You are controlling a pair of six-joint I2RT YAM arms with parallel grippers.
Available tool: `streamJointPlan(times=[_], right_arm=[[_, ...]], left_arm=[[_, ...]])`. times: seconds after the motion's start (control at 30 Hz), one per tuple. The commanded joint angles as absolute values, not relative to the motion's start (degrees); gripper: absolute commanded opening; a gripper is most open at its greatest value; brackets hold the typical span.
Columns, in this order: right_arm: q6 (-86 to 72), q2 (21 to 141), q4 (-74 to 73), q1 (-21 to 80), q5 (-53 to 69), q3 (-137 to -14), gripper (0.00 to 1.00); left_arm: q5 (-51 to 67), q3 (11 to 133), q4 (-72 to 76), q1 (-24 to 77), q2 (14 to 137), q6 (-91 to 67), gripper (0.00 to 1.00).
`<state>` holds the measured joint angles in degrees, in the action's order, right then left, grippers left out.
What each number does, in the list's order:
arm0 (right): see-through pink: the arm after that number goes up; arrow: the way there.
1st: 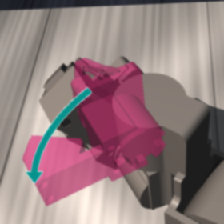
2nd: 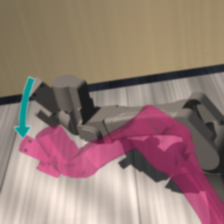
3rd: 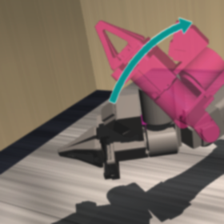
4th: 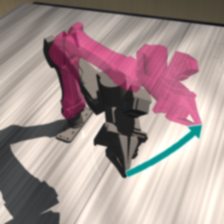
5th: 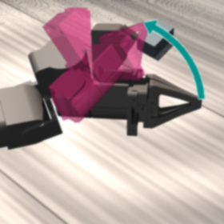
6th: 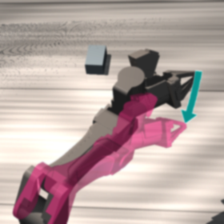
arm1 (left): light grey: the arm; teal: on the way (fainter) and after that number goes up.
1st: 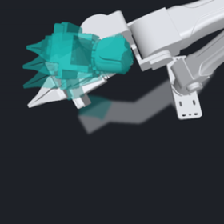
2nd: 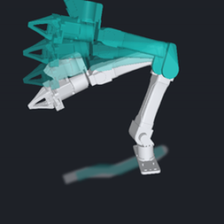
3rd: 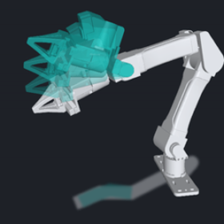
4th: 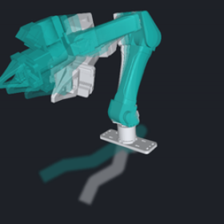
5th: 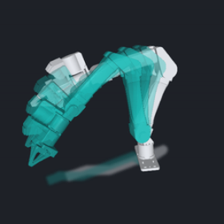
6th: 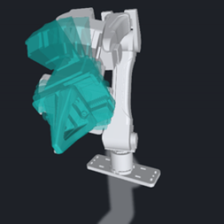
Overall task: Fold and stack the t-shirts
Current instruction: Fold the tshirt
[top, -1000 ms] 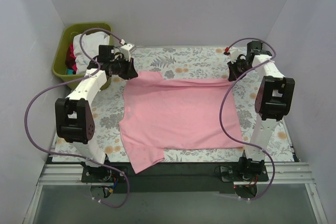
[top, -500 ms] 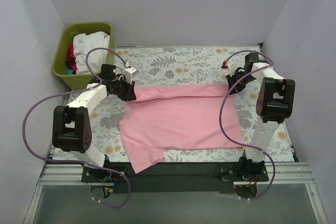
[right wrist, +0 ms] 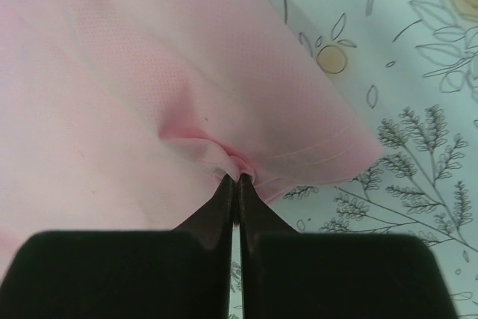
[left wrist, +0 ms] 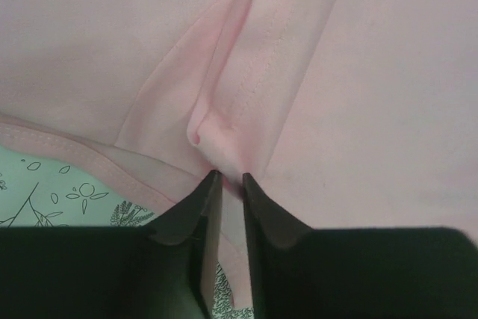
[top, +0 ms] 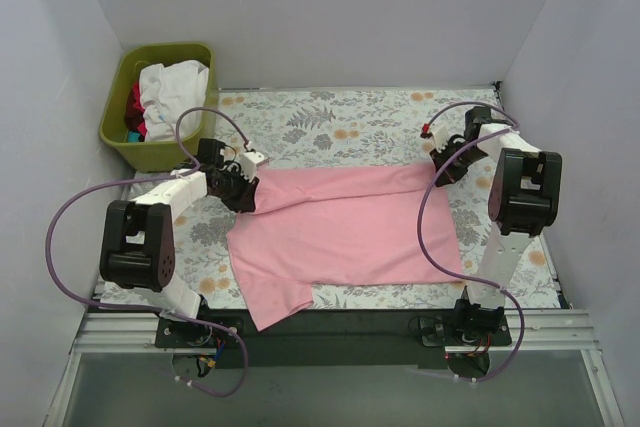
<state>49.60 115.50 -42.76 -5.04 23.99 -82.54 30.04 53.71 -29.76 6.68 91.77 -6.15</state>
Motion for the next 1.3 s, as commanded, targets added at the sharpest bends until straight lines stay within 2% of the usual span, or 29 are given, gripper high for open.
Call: streamJointPlan(times=[0.0,0.03,0.07,0.13,0.23,0.37,0.4,0.43,0.53,0.73,1.0,1.2,1.27], right_arm=[[52.1,112.7,-44.7,-5.4,24.0,-80.0,0.01],[52.7,112.6,-45.7,-5.4,24.1,-79.6,0.05],[53.0,112.4,-46.1,-5.4,24.1,-79.0,0.20],[53.4,111.9,-47.0,-5.4,23.6,-78.8,0.37],[53.8,110.9,-49.5,-5.4,24.3,-80.1,0.43],[52.7,110.2,-52.6,-5.4,27.1,-84.1,0.42],[52.3,110.3,-52.9,-5.4,27.4,-85.5,0.39],[51.9,110.6,-53.2,-5.4,27.9,-86.1,0.34],[50.5,112.1,-54.3,-5.4,27.8,-88.3,0.27],[50.5,113.8,-56.3,-5.4,26.6,-88.6,0.13],[52.7,113.0,-56.9,-5.4,23.8,-84.9,0.15],[53.3,113.1,-56.8,-5.4,22.3,-83.7,0.17],[53.3,112.9,-56.9,-5.4,22.3,-83.5,0.22]], left_arm=[[28.6,53.9,-30.4,6.9,88.6,-2.6,0.21],[29.4,54.4,-31.6,6.9,88.6,-2.5,0.31],[30.3,55.1,-32.4,6.9,88.6,-2.5,0.35],[33.6,58.1,-35.7,6.9,88.7,-2.6,0.43],[36.6,63.0,-38.5,6.9,90.5,-4.9,0.48],[38.6,68.2,-39.8,8.9,95.1,-9.9,0.53],[38.7,69.1,-39.9,9.2,96.2,-10.9,0.57],[38.7,70.4,-39.5,10.1,98.2,-13.0,0.57],[38.0,72.6,-38.2,11.8,102.0,-16.2,0.60],[35.2,75.7,-36.1,15.0,107.4,-19.2,0.60],[33.6,76.1,-35.4,18.1,110.5,-19.8,0.59],[34.3,74.3,-35.7,19.4,107.0,-17.6,0.49],[34.7,73.1,-35.9,19.9,105.0,-16.6,0.45]])
